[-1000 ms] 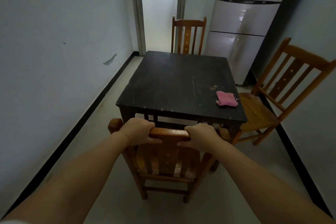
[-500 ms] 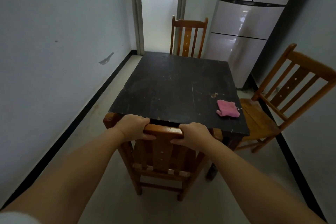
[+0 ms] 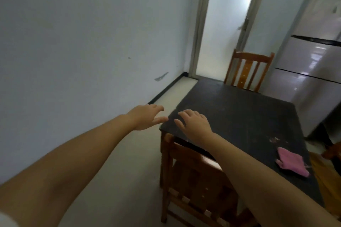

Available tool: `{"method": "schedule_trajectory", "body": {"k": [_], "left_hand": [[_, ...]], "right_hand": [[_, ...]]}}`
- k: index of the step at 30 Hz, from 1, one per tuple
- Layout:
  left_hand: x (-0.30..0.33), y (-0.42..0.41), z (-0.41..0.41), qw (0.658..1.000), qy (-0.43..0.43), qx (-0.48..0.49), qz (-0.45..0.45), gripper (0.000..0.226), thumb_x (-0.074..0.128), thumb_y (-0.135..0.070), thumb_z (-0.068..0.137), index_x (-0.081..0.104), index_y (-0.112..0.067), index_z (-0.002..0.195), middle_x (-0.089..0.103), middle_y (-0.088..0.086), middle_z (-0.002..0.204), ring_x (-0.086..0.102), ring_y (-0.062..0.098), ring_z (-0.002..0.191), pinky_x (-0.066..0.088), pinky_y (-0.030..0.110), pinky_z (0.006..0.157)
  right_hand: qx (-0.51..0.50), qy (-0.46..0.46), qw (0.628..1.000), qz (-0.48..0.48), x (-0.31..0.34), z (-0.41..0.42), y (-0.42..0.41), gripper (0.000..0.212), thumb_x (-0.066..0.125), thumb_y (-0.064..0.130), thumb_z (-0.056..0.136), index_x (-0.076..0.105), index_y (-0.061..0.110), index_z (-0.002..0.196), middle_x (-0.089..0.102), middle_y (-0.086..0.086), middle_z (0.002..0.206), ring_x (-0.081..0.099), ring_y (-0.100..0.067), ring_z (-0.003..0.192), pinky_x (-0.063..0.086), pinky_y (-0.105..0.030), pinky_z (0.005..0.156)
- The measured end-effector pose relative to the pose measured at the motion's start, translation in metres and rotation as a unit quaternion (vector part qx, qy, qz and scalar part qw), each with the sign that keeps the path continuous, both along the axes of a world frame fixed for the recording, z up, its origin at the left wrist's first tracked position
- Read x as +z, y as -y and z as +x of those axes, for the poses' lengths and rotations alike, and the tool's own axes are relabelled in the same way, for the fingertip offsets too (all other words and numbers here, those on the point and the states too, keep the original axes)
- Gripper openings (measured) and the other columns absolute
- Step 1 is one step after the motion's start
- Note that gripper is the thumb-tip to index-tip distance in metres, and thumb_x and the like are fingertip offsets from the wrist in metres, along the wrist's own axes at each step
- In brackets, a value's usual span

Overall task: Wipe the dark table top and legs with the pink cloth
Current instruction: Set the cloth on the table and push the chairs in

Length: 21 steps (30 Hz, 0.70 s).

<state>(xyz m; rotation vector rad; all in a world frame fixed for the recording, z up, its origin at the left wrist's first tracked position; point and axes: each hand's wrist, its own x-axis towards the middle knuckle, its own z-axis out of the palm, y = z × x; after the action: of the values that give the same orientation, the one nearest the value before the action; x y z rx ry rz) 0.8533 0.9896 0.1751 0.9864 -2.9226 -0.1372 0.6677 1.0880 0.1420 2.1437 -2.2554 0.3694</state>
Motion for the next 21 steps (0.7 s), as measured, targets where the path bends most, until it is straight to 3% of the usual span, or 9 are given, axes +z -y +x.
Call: {"method": "schedule_trajectory", "body": {"k": [6,12,21], "left_hand": [[-0.033,0.077,0.101,0.993,0.024,0.099,-0.064,0.078,0.015,-0.069,0.083,0.03,-0.016,0.139,0.043,0.008,0.136,0.046,0.024,0.117,0.038,0.038,0.096],[-0.058,0.176,0.169,0.988,0.035,0.138,-0.067,0.062,0.025,-0.054,0.094,0.022,-0.016,0.142,0.036,0.007,0.142,0.038,0.023,0.126,0.031,0.038,0.103],[-0.08,0.326,0.158,0.994,0.056,0.094,-0.019,0.061,0.024,-0.053,0.094,0.022,-0.016,0.142,0.038,0.009,0.14,0.04,0.025,0.124,0.033,0.038,0.099]], "right_hand": [[0.033,-0.044,0.998,0.03,-0.025,0.083,0.113,0.051,0.027,0.05,0.098,0.029,0.027,0.143,0.026,-0.002,0.153,0.02,-0.023,0.141,0.012,-0.052,0.114],[0.022,-0.055,0.995,0.083,-0.047,0.141,0.22,0.054,0.022,0.05,0.098,0.024,0.026,0.146,0.02,-0.002,0.156,0.015,-0.022,0.143,0.008,-0.052,0.115],[-0.024,-0.034,0.991,0.126,-0.065,0.139,0.338,0.049,0.024,0.047,0.099,0.028,0.026,0.143,0.022,-0.002,0.154,0.016,-0.022,0.142,0.008,-0.052,0.115]]}}
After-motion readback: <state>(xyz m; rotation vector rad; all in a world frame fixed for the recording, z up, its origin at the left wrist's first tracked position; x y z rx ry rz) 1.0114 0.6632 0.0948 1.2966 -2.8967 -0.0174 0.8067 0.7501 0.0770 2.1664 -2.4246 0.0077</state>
